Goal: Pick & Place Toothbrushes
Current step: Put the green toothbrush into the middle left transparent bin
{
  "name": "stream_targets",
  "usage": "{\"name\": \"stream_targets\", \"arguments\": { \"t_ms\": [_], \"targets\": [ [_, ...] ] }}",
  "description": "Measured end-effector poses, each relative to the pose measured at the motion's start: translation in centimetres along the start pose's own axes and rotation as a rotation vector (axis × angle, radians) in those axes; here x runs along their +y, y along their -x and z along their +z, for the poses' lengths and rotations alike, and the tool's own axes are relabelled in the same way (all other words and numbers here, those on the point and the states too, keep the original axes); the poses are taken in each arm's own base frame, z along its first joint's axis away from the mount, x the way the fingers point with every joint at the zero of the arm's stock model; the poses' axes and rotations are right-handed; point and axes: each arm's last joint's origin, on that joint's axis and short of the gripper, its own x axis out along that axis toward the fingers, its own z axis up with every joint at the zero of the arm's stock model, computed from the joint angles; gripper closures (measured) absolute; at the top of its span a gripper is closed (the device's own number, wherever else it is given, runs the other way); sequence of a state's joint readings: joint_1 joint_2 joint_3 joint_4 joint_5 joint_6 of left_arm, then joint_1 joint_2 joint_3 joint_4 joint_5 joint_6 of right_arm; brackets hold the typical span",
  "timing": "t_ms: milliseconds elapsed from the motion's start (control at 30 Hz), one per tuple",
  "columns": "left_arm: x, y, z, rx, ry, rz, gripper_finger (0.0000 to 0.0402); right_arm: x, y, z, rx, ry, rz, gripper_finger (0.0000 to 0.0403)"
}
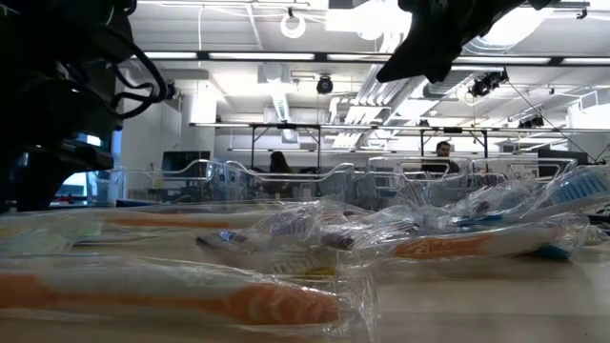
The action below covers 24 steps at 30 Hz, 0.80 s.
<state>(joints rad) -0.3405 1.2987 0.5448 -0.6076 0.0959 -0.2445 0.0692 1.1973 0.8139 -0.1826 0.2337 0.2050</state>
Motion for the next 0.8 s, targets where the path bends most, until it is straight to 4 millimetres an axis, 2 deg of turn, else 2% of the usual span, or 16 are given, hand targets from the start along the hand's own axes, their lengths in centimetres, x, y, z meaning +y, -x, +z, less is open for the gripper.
{"name": "stream_targets", "arguments": {
  "t_ms": [400, 500, 700, 800],
  "targets": [
    [0.09, -0.21, 0.00, 0.004, 0.002, 0.027, 0.0271, -0.01, 0.00, -0.02, 0.003, 0.001, -0.001, 0.0398],
    [0.13, -0.22, 0.00, 0.001, 0.001, 0.041, 0.0297, -0.01, 0.00, -0.02, 0.003, 0.001, -0.001, 0.0398],
    [0.23, -0.24, 0.04, -0.008, -0.001, 0.074, 0.0377, -0.01, 0.00, -0.02, 0.002, 0.001, -0.001, 0.0398],
    [0.25, -0.24, 0.03, -0.008, -0.004, 0.080, 0.0392, -0.01, 0.00, -0.03, 0.003, 0.001, -0.001, 0.0398]
  ]
}}
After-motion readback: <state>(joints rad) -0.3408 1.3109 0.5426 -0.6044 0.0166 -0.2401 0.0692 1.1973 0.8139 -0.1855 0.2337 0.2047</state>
